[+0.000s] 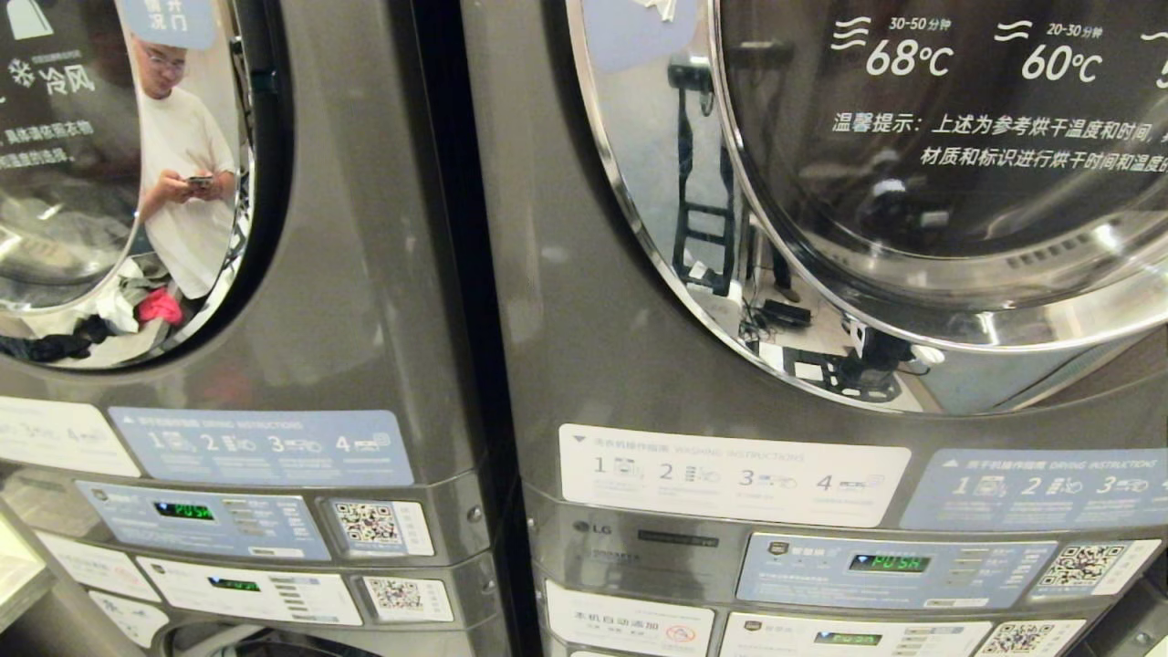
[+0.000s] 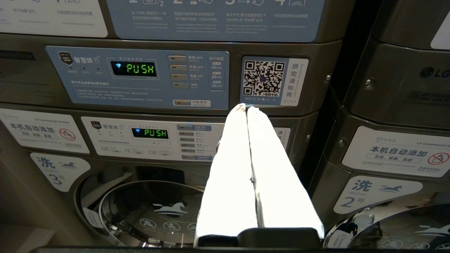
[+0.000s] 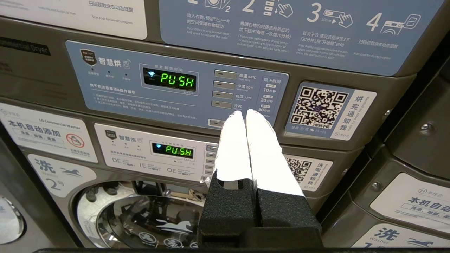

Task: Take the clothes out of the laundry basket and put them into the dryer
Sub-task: Open the dryer

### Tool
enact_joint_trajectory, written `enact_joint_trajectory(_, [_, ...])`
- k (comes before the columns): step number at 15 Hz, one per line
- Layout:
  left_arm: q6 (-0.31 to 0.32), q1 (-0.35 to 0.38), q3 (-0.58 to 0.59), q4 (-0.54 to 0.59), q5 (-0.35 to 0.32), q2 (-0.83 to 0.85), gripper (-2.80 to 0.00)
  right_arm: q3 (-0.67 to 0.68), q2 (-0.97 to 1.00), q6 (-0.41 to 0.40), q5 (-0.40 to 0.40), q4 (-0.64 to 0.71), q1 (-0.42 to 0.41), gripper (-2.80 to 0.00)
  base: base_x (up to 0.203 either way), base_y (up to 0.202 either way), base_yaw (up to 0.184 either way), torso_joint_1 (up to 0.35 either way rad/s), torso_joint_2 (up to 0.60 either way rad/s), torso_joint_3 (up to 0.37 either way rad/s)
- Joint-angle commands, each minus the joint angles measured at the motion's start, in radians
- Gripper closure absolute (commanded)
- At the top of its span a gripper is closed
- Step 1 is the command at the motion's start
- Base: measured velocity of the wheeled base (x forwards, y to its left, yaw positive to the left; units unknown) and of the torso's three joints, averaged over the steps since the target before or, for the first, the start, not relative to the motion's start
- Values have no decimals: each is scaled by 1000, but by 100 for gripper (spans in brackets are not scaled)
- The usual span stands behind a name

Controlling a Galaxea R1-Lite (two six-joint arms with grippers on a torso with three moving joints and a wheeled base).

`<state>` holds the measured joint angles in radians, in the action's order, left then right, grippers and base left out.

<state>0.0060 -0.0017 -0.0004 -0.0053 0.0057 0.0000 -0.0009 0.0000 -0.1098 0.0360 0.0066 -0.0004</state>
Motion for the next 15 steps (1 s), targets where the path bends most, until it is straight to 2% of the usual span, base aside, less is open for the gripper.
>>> enact_joint_trajectory(1, [-1, 0, 0, -1, 0, 0, 0, 1, -2, -11, 1, -3, 0, 0, 0, 0, 0, 0, 0, 0])
enact_joint_trajectory(3, [-1, 0, 0, 1, 0, 0, 0, -16, -1, -13, -12, -3, -1, 0, 0, 0, 0, 0, 0, 0])
enact_joint_trajectory(4, [-1, 0, 0, 1, 0, 0, 0, -70, 8, -17, -12, 2, -1, 0, 0, 0, 0, 0, 0, 0])
enact_joint_trajectory(7, [-1, 0, 0, 1, 0, 0, 0, -381, 214, -9, 19, 42, 0, 0, 0, 0, 0, 0, 0, 0])
enact_joint_trajectory(9, [-1, 0, 0, -1, 0, 0, 0, -662, 456, 44, 103, 55, 0, 0, 0, 0, 0, 0, 0, 0])
enact_joint_trajectory(10, [-1, 0, 0, 0, 0, 0, 0, -789, 564, 76, 186, 61, 1, 0, 0, 0, 0, 0, 0, 0])
enact_joint_trajectory(12, [-3, 0, 0, -1, 0, 0, 0, -980, 757, 130, 480, 70, 3, 0, 0, 0, 0, 0, 0, 0])
enact_joint_trajectory(13, [-3, 0, 0, -1, 0, 0, 0, -1039, 826, 142, 597, 72, 5, 0, 0, 0, 0, 0, 0, 0])
enact_joint_trajectory(14, [-3, 0, 0, -1, 0, 0, 0, -1095, 894, 151, 690, 73, 9, 0, 0, 0, 0, 0, 0, 0])
enact_joint_trajectory(15, [-3, 0, 0, -1, 0, 0, 0, -1141, 961, 157, 746, 75, 20, 0, 0, 0, 0, 0, 0, 0])
